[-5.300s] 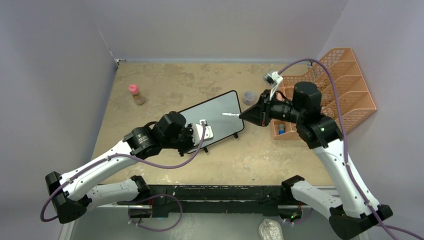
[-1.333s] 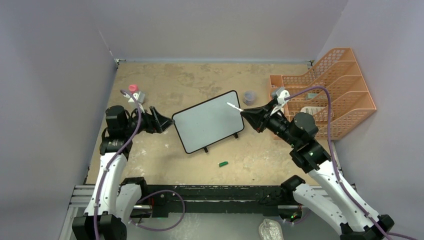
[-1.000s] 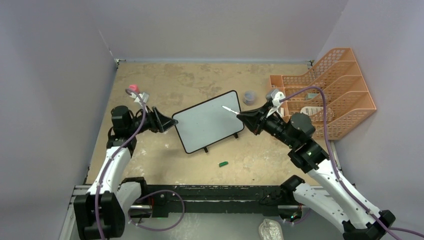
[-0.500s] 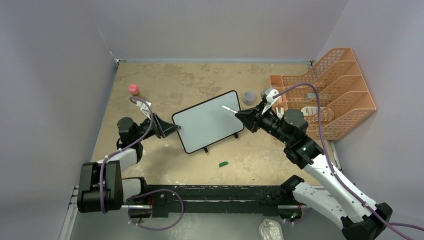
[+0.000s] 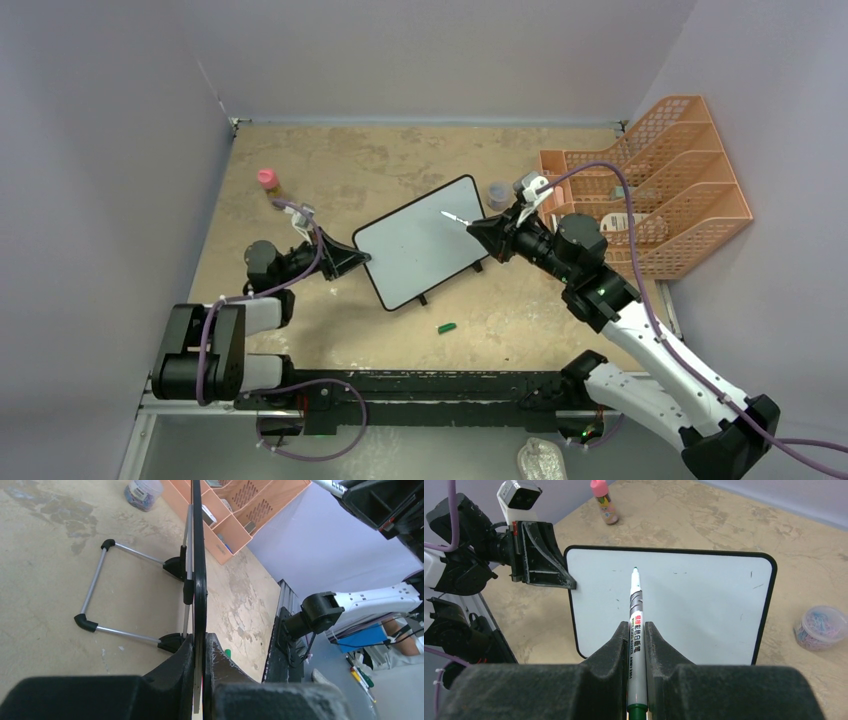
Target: Write a sentence on the whiteboard
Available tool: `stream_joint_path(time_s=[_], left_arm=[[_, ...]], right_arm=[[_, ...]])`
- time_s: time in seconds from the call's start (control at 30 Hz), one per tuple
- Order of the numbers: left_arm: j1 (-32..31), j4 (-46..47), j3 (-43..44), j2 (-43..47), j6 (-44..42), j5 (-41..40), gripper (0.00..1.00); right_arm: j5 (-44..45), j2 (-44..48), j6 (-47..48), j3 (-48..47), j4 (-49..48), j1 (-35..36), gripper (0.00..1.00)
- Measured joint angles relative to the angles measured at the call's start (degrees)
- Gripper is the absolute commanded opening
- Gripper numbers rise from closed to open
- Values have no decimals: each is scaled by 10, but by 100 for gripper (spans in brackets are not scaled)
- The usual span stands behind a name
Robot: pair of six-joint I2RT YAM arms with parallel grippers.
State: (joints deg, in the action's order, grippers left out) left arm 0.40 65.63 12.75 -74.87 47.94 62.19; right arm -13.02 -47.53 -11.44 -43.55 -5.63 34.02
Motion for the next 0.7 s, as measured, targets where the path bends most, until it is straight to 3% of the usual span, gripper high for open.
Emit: stream_joint_path(time_s=[0.4, 0.5, 0.57, 0.7], left_arm=[[-56, 37, 0, -32, -28, -28, 0], [-56, 33, 0, -31, -32, -28, 24], [-57, 19, 0, -25, -38, -30, 49], [-58, -38, 1, 5, -50, -41, 57]], right_arm=[[6, -6, 14, -5, -3, 9, 0], [15, -7, 14, -5, -4, 19, 0], [20, -9, 14, -5, -4, 26, 0], [30, -8, 14, -5, -7, 37, 0]])
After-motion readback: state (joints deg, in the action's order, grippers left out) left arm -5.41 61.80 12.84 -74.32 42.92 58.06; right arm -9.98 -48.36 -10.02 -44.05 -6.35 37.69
